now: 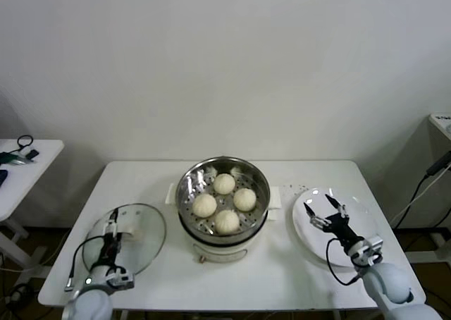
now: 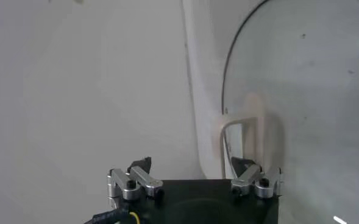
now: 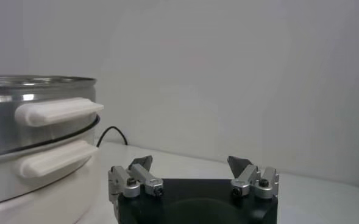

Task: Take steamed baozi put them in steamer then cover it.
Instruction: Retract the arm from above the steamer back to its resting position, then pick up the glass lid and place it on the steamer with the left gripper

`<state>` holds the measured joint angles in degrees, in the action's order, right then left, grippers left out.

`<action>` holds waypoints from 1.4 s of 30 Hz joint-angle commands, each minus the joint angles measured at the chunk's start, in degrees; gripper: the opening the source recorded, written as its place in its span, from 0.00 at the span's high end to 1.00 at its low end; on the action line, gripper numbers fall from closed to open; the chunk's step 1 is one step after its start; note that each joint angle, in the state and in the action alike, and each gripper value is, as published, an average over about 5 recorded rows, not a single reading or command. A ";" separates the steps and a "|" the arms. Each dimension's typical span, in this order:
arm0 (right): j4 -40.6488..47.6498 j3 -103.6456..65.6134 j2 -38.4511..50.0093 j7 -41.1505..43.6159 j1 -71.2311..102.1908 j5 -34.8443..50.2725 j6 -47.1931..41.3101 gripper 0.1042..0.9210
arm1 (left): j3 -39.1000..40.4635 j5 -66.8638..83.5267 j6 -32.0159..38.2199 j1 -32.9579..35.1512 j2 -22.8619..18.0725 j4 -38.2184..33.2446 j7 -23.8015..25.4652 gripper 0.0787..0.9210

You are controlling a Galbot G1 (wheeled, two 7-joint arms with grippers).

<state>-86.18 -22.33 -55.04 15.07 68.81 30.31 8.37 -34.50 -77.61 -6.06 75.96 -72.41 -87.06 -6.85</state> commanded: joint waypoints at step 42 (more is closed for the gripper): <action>4.15 0.17 -2.11 1.99 -1.72 -6.73 1.25 0.12 | -1.53 7.04 -5.53 8.53 1.23 -17.08 -1.47 0.92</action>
<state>-82.37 -22.11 -57.32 17.05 67.56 23.79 9.57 -34.94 -71.54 -5.78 77.59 -71.51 -91.17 -8.36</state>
